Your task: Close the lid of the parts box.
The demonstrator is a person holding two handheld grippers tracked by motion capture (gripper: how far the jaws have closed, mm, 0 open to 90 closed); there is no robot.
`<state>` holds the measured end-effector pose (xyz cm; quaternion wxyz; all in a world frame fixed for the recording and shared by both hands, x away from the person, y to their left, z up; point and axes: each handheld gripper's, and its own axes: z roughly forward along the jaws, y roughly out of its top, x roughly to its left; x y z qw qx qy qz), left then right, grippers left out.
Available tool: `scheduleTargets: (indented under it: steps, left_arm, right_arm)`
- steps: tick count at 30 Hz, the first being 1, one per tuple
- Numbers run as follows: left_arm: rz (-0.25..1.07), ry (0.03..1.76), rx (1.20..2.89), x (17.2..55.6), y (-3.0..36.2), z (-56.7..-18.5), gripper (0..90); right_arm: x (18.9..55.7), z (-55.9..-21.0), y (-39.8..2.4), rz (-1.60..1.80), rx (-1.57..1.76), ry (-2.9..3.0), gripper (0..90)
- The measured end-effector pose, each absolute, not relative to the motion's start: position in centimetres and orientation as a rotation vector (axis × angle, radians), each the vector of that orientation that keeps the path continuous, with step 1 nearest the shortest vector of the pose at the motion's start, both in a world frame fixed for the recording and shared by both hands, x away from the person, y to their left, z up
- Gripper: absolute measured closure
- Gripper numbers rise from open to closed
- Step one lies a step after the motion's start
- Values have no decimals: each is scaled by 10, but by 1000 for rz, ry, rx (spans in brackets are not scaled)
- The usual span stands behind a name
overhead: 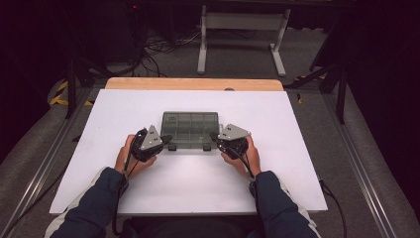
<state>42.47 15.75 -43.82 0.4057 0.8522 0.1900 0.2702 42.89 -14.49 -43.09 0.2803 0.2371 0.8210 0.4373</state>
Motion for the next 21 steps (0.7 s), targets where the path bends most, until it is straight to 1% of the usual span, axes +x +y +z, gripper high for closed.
scheduleTargets:
  steps: [15, 19, 21]
  left_arm:
    - [689, 470, 2140, 423, 159, -435, 877]
    - [685, 468, 2133, 422, 158, -434, 860]
    - [686, 468, 2135, 422, 158, -434, 835]
  right_arm:
    - [429, -431, -142, 1178, 617, 2212, 871]
    - [428, -429, -143, 1193, 622, 2202, 855]
    - [428, -430, -142, 1194, 621, 2203, 852]
